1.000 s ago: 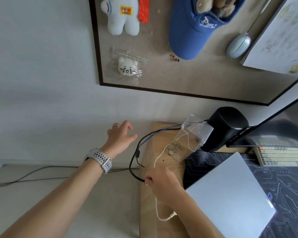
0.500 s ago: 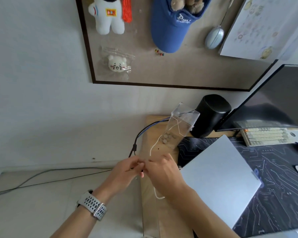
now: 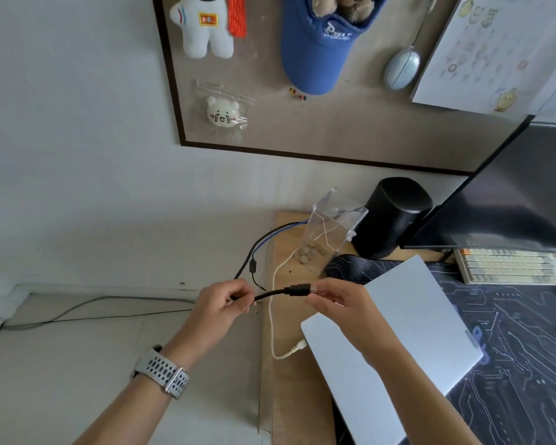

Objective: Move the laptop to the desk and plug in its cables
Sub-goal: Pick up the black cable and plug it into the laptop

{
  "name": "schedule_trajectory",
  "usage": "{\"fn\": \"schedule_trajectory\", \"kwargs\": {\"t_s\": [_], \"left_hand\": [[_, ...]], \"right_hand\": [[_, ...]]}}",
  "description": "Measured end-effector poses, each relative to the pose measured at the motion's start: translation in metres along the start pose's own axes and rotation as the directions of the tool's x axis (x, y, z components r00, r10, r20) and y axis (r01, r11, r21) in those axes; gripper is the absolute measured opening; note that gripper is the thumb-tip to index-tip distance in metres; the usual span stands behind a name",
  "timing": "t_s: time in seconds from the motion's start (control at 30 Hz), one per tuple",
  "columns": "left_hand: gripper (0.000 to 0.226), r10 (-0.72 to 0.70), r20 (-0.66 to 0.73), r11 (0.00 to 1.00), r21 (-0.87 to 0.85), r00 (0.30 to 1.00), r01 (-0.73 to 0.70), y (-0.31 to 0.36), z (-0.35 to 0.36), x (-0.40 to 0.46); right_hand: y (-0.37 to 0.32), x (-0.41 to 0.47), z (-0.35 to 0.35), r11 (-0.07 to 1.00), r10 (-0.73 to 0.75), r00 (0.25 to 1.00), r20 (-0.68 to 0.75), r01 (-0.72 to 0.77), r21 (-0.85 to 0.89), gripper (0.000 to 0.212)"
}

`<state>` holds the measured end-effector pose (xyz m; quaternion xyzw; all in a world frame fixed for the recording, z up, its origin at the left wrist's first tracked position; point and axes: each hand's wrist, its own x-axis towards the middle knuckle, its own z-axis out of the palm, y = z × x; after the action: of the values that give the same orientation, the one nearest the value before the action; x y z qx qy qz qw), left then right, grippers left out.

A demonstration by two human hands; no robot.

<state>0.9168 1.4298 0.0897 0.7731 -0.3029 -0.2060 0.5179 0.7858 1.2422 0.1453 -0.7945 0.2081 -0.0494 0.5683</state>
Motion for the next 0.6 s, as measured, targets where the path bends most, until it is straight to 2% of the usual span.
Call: {"fn": "schedule_trajectory", "kwargs": {"t_s": [0.13, 0.23, 0.3, 0.37, 0.5, 0.6], "left_hand": [[0.011, -0.022, 0.022, 0.999, 0.028, 1.0, 0.022, 0.002, 0.013, -0.008], [0.016, 0.009, 0.049, 0.997, 0.075, 0.999, -0.012, 0.01, 0.023, -0.018], [0.02, 0.044, 0.061, 0.996, 0.07, 0.997, -0.048, 0.022, 0.033, -0.026], [0.023, 0.024, 0.074, 1.0, -0.004, 0.997, -0.024, 0.033, 0.044, -0.035], [0.016, -0.07, 0.059, 0.988, -0.131, 0.996, 0.077, 0.034, 0.067, -0.058], [0.011, -0.127, -0.042, 0.99, -0.066, 0.991, 0.124, 0.023, 0.084, -0.072]], "right_hand": [[0.007, -0.002, -0.009, 0.993, -0.08, 0.996, 0.03, 0.083, -0.082, 0.019], [0.011, -0.008, -0.014, 0.964, -0.216, 0.973, 0.076, 0.225, -0.142, 0.031], [0.013, -0.013, -0.016, 0.938, -0.291, 0.945, 0.151, 0.313, -0.152, 0.029], [0.018, -0.018, -0.015, 0.92, -0.327, 0.917, 0.231, 0.364, -0.145, 0.024], [0.037, -0.028, -0.011, 0.944, -0.292, 0.913, 0.284, 0.323, -0.07, 0.028], [0.056, -0.035, -0.003, 0.96, -0.246, 0.921, 0.303, 0.274, -0.052, 0.036]]}}
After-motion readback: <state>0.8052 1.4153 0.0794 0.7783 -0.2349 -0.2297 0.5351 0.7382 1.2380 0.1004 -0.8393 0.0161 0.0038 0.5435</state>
